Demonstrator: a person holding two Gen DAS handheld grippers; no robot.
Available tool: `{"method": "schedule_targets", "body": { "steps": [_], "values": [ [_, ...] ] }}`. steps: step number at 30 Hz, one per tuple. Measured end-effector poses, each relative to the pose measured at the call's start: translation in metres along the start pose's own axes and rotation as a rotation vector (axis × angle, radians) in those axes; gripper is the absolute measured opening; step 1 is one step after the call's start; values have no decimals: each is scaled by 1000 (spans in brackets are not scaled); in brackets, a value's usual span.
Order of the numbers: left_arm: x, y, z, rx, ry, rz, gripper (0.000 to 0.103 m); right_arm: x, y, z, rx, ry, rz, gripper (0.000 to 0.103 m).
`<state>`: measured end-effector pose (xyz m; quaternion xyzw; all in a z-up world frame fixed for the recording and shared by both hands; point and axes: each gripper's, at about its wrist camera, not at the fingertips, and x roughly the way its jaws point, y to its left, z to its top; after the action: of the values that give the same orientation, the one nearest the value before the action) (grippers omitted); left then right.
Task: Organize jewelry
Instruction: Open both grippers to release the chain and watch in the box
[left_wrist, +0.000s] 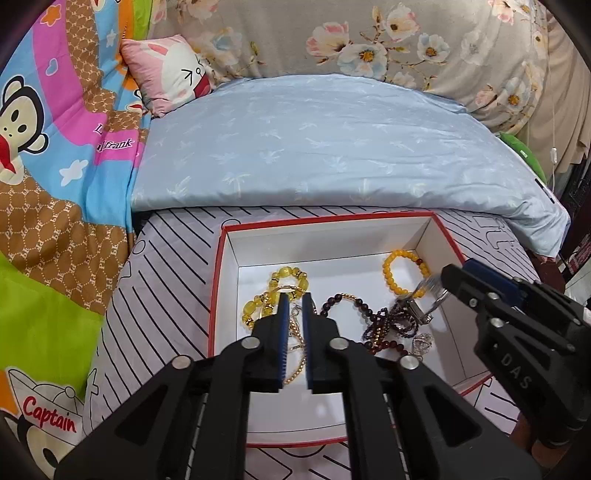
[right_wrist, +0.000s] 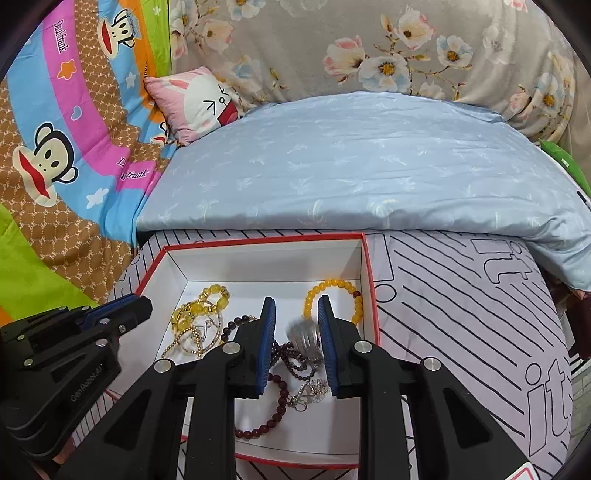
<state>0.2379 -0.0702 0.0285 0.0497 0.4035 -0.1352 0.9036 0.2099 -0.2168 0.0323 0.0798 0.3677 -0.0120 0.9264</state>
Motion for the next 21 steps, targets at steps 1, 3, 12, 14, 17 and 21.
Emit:
{"method": "schedule_targets", "body": {
  "steps": [1, 3, 12, 14, 17, 21],
  "values": [
    [1, 0, 0, 0, 1, 3, 17, -1, 0, 1, -1, -3, 0, 23],
    [0, 0, 0, 0, -2, 15, 27, -3, 1, 2, -3, -7, 0, 24],
    [-1, -1, -1, 5, -4, 17, 27, -5, 1, -1, -2, -1, 3, 24],
    [-1, -1, 0, 5, -5, 19, 27, -5, 1, -1, -2, -1, 5, 24],
    [-2, -1, 0, 4, -6, 21, 27, -7, 1, -3, -2, 1, 5, 24],
    [-4, -1, 0, 6, -9, 27, 27, -8, 0, -5, -1, -1, 6, 24]
  ]
}}
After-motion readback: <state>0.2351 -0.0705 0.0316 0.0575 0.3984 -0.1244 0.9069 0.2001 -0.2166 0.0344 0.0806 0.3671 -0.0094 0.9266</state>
